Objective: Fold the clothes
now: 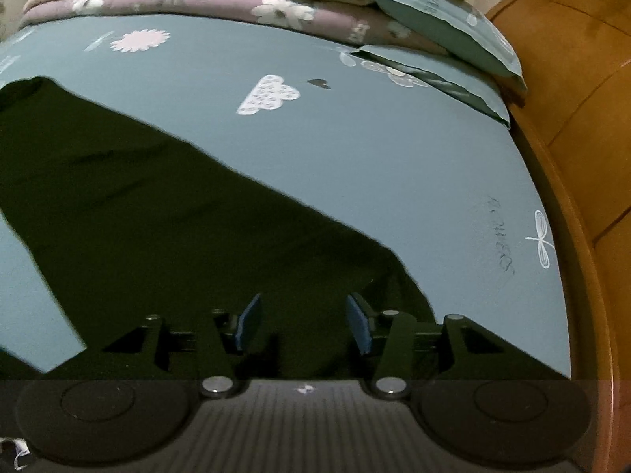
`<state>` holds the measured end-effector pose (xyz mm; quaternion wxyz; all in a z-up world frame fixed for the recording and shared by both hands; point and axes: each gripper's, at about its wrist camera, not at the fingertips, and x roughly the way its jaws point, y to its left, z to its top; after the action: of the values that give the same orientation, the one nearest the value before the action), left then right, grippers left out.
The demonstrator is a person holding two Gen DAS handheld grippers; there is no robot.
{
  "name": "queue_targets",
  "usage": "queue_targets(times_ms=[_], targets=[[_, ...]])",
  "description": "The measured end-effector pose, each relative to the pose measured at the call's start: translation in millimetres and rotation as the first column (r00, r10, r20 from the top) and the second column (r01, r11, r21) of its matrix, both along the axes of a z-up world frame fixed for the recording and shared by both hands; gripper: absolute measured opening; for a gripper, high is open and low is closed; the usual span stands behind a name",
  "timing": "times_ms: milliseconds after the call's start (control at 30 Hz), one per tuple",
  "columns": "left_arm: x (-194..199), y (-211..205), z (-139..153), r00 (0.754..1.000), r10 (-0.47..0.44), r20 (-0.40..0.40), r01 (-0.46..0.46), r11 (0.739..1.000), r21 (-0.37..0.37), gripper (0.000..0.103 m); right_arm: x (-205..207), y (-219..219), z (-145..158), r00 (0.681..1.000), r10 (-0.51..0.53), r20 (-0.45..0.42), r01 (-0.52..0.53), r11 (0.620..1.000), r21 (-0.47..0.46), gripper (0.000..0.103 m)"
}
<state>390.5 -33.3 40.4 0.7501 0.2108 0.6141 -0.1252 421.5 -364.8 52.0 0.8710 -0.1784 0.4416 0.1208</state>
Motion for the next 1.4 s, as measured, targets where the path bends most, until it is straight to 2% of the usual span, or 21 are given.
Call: queue_targets(times_ms=[67,100,133,200,267,300,333,367,433,500,667,733,867,933,1033,1100,1133,1200,1333,1400], targets=[[-1.5,-8.8,3.4,0.998,-0.058,-0.010,0.058,0.992,0.110,0.066,-1.1,6.1,2.8,1.000,0.003,-0.003,-0.003,1.000,-0.013,0.055],[-2.1,-13.2,9.7,0.996,-0.088,-0.005,0.087,0.986,0.144,0.066,-1.9,8.4,4.3,1.000,0.001,-0.005,-0.001,1.000,-0.018,0.056],[-2.2,-15.7,21.0,0.994,-0.111,0.018,0.108,0.984,0.142,0.066,-3.2,10.3,5.8,1.000,-0.002,-0.007,0.002,1.000,-0.021,0.056],[2.8,-15.1,47.2,0.994,-0.099,0.054,0.094,0.991,0.095,0.066,-4.7,14.0,8.4,1.000,-0.015,-0.010,0.015,0.999,-0.031,0.058],[3.6,-11.0,76.2,0.988,-0.079,0.130,0.077,0.997,0.022,0.066,-5.7,17.0,11.6,0.999,-0.033,-0.007,0.032,0.999,-0.042,0.058],[3.5,-8.8,91.0,0.983,-0.066,0.171,0.070,0.997,-0.017,0.068,-6.2,18.5,13.1,0.999,-0.042,-0.006,0.041,0.998,-0.048,0.058],[0.8,-4.4,101.1,0.976,-0.071,0.207,0.086,0.994,-0.067,0.076,-5.8,19.4,15.5,0.999,-0.053,-0.001,0.053,0.998,-0.045,0.058],[-1.9,2.6,100.7,0.973,-0.073,0.219,0.096,0.991,-0.093,0.079,-4.8,19.7,18.4,0.998,-0.066,0.007,0.066,0.997,-0.034,0.058],[-6.7,18.1,93.5,0.971,-0.072,0.228,0.102,0.987,-0.124,0.079,-5.1,20.4,24.7,0.996,-0.089,0.023,0.088,0.996,0.006,0.058],[-9.6,39.4,67.5,0.979,-0.028,0.204,0.056,0.990,-0.132,0.070,-7.7,22.3,29.5,0.995,-0.096,0.038,0.093,0.993,0.076,0.058],[-16.7,93.5,-2.1,0.984,0.104,0.142,-0.084,0.986,-0.142,0.070,1.9,49.8,26.8,1.000,-0.026,0.010,0.023,0.982,0.185,0.058],[-20.3,108.5,-21.7,0.975,0.167,0.147,-0.144,0.977,-0.157,0.070,8.8,68.1,26.5,1.000,0.026,-0.002,-0.025,0.978,0.208,0.058],[-25.9,132.8,-45.8,0.949,0.276,0.155,-0.237,0.944,-0.231,0.070,27.9,118.7,27.9,0.990,0.139,-0.024,-0.129,0.960,0.247,0.058],[-23.7,143.2,-49.2,0.934,0.314,0.172,-0.267,0.930,-0.252,0.070,36.0,148.8,29.1,0.981,0.193,-0.029,-0.179,0.949,0.259,0.058],[-17.2,162.6,-47.8,0.901,0.361,0.241,-0.281,0.908,-0.310,0.071,48.1,193.9,30.9,0.961,0.274,-0.035,-0.254,0.927,0.278,0.058],[-12.3,184.5,-45.2,0.871,0.418,0.258,-0.309,0.874,-0.375,0.071,51.5,221.9,32.0,0.945,0.325,-0.036,-0.302,0.910,0.284,0.058],[-8.8,198.6,-45.4,0.853,0.455,0.256,-0.329,0.849,-0.414,0.071,47.2,233.1,32.5,0.937,0.348,-0.035,-0.325,0.904,0.279,0.058],[-0.3,230.6,-48.7,0.812,0.537,0.230,-0.375,0.781,-0.499,0.071,38.6,249.3,30.0,0.925,0.377,-0.046,-0.352,0.896,0.269,0.058],[17.3,294.1,-66.3,0.721,0.683,0.116,-0.450,0.589,-0.671,0.071,21.8,262.2,18.1,0.917,0.386,-0.097,-0.348,0.896,0.276,0.058],[25.0,312.0,-78.7,0.690,0.723,0.038,-0.463,0.481,-0.744,0.071,15.5,263.7,10.3,0.919,0.375,-0.122,-0.331,0.902,0.277,0.059]])
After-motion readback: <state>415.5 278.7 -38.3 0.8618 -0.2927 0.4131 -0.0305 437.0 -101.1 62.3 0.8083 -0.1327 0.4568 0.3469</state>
